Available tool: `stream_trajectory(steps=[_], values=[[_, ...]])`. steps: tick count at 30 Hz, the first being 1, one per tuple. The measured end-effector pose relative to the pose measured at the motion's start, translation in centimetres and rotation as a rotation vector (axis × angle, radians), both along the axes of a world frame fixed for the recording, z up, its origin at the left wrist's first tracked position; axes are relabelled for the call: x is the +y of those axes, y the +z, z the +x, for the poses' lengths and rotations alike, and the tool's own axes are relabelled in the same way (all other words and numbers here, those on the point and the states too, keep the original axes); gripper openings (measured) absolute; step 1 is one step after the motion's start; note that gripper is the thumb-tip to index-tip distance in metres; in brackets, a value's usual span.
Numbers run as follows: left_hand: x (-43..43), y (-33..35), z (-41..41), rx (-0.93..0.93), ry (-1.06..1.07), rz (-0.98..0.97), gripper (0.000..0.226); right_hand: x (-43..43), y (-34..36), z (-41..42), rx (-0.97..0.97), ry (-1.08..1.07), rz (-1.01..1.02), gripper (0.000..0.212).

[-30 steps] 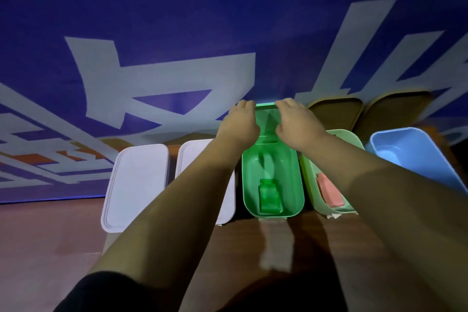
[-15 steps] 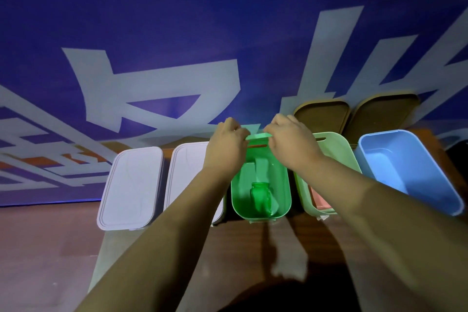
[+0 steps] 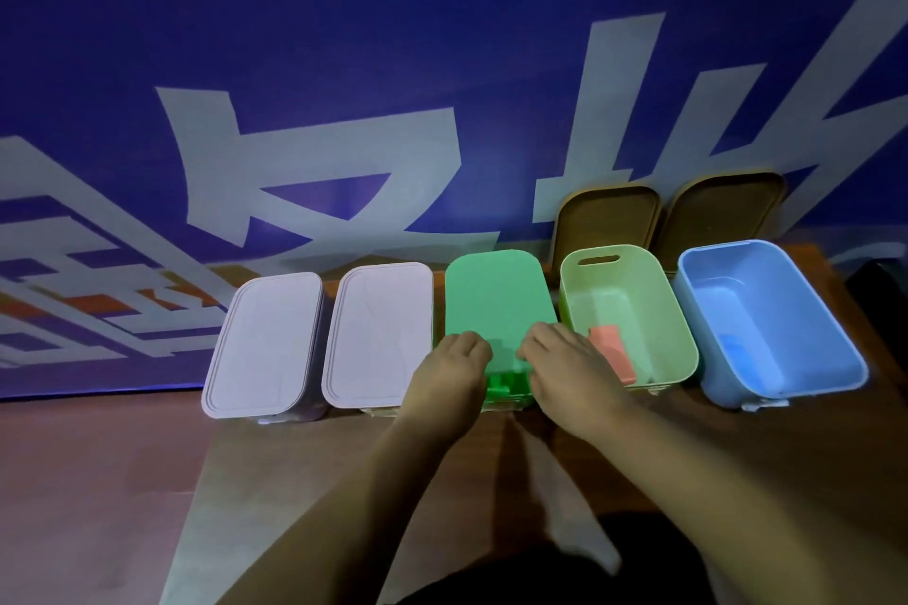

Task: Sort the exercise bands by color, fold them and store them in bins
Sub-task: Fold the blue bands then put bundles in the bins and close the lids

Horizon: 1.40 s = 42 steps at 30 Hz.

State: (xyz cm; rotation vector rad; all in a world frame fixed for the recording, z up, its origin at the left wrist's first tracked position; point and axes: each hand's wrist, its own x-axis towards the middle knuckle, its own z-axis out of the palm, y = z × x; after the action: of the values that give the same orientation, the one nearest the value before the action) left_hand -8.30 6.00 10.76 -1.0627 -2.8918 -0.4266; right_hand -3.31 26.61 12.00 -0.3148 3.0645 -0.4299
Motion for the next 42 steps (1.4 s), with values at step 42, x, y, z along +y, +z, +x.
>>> stream_trajectory(steps=[42], values=[[0.8, 0.8, -4.2, -0.400, 0.035, -0.484, 0.109, -0.5, -1.9, -1.7, -0.248, -0.034, 0.029, 0.078]])
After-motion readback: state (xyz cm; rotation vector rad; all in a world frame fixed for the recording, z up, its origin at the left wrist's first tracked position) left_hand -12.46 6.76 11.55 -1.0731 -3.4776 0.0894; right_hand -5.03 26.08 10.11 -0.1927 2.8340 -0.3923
